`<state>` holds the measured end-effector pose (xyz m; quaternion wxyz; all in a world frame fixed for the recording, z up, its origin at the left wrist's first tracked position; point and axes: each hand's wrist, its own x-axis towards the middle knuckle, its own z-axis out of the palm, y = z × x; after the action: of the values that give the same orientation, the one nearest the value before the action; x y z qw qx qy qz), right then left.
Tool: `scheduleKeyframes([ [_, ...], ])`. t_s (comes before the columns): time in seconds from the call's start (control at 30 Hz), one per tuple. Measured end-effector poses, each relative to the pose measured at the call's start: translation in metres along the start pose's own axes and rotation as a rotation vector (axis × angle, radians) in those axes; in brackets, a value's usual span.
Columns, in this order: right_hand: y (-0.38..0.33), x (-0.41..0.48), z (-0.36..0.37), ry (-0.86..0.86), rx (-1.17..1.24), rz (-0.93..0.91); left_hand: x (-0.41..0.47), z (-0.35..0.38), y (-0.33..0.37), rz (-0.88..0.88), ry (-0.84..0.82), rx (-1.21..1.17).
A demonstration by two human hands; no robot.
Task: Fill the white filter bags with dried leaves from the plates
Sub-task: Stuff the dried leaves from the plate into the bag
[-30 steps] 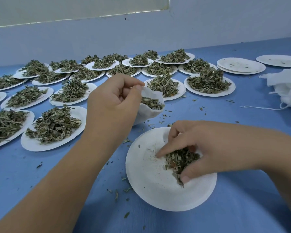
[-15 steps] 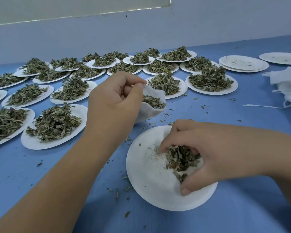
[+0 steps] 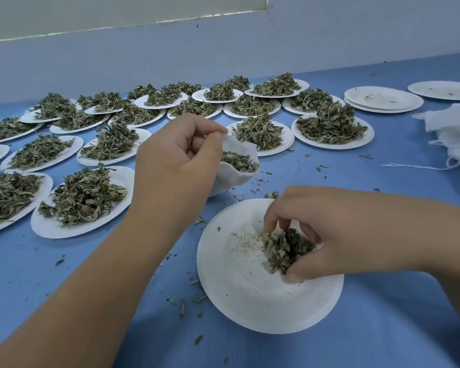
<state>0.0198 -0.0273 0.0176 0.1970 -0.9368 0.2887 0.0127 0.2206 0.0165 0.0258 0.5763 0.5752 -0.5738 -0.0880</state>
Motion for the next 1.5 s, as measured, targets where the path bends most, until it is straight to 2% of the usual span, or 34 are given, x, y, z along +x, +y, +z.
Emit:
scheduleKeyframes([
  [0.4, -0.015, 0.0, 0.001, -0.002, 0.005, -0.026, 0.0, 0.0, 0.002, 0.005, -0.013, -0.001],
  [0.67, -0.026, 0.005, 0.008, 0.021, -0.112, -0.053, 0.0, 0.0, 0.001, 0.007, -0.017, 0.007],
  [1.07, -0.026, 0.008, 0.007, 0.031, -0.067, -0.078, 0.0, 0.0, -0.001, 0.023, -0.025, 0.026],
  [1.2, -0.021, 0.007, 0.001, 0.075, 0.05, -0.071, 0.0, -0.001, 0.0, 0.053, -0.027, 0.059],
  [1.37, -0.012, 0.004, -0.01, 0.18, 0.315, -0.06, 0.0, -0.003, 0.0, 0.097, -0.017, 0.082],
  [1.5, -0.006, 0.005, -0.018, 0.163, 0.562, -0.029, -0.001, -0.004, 0.0, 0.163, -0.02, 0.147],
])
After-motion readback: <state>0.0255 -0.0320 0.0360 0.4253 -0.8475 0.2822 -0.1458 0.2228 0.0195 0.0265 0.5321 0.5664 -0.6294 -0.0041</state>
